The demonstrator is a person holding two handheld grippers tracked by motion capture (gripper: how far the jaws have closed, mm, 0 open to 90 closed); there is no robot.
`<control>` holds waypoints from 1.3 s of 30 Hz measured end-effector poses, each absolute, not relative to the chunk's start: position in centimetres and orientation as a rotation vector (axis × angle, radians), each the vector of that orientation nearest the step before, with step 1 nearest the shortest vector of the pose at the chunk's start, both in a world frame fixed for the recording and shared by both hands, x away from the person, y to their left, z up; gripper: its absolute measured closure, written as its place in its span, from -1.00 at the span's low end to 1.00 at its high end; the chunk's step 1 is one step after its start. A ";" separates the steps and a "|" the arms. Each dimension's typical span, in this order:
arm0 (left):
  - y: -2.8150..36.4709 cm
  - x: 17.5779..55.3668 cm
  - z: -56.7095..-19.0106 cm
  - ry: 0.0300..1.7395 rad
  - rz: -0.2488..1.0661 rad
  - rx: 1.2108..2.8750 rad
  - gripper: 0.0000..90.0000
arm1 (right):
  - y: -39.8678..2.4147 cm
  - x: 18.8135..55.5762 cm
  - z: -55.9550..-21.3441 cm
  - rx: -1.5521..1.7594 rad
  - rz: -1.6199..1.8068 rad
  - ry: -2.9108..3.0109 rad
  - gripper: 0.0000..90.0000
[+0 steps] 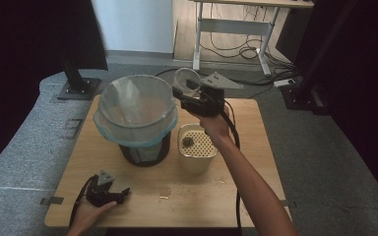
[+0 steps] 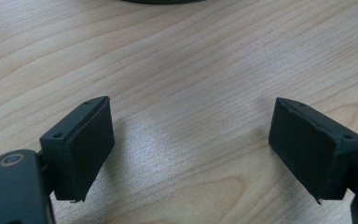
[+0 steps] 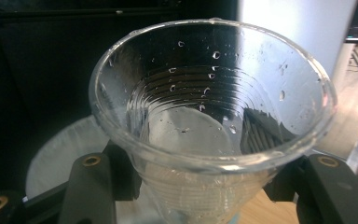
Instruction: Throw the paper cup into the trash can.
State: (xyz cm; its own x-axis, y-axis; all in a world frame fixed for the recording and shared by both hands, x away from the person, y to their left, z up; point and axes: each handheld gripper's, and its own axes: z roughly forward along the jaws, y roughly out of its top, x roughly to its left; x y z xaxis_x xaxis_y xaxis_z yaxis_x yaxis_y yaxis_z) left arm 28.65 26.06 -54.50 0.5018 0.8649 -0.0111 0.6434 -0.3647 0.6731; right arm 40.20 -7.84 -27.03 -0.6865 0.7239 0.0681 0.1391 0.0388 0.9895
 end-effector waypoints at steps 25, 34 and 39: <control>26.1 28.6 -54.5 1.221 0.462 2.133 -0.70 | 3.7 46.3 -27.2 0.930 1.466 2.146 -0.74; 26.0 28.5 -54.5 1.220 0.463 2.133 -0.71 | -0.2 44.5 -27.7 0.887 1.556 2.070 -0.66; 26.0 28.5 -54.5 1.220 0.464 2.132 -0.71 | -2.4 43.3 -28.5 0.863 1.591 2.033 -0.63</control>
